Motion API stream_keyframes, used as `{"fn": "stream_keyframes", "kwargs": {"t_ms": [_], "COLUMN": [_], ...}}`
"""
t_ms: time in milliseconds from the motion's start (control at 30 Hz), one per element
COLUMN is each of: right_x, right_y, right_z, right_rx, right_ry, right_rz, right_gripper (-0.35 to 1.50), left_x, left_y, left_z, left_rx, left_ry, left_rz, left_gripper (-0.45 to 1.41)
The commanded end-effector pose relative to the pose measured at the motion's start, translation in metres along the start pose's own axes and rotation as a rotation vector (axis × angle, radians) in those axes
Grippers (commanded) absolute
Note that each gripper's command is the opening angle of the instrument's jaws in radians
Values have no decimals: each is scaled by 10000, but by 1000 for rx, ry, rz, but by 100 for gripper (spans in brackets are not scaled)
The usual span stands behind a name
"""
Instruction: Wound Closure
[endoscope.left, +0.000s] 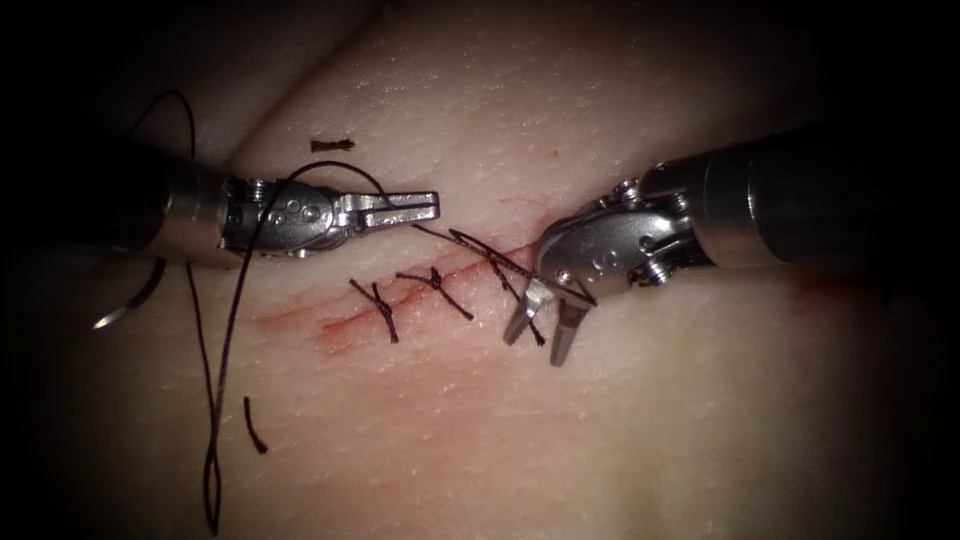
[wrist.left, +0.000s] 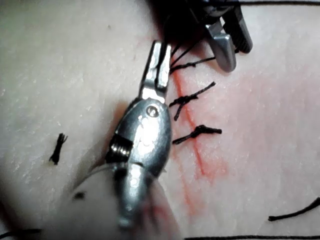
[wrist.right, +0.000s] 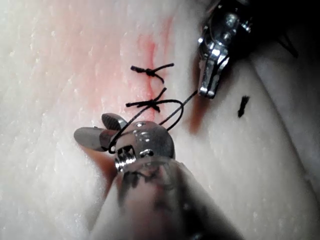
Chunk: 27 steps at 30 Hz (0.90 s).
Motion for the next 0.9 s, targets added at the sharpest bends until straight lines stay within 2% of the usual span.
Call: {"fn": "stream_keyframes", "kwargs": {"t_ms": [33,133,233,300,633,900], "right_x": [-1,-2,-5,-7,-3,-5], "right_y": [6,7,7,7,14,29], "right_z": [9,10,11,10,5,-35], "right_rx": [1,0,1,3,17,-25], "right_ry": [0,-2,-6,-9,-18,-5], "right_rz": [-1,0,-5,-3,-12,18], "right_gripper": [51,46,9,-35,-35,-35], "left_x": [-7,-7,-6,-6,2,12], "left_y": [4,4,5,5,26,52], "left_z": [5,5,5,5,4,8], "left_rx": [0,0,0,0,4,-2], "left_ry": [0,0,0,0,-6,-7], "left_rz": [-1,-7,-13,-13,-13,-13], "left_gripper": [-45,-45,-45,-45,-45,-45]}}
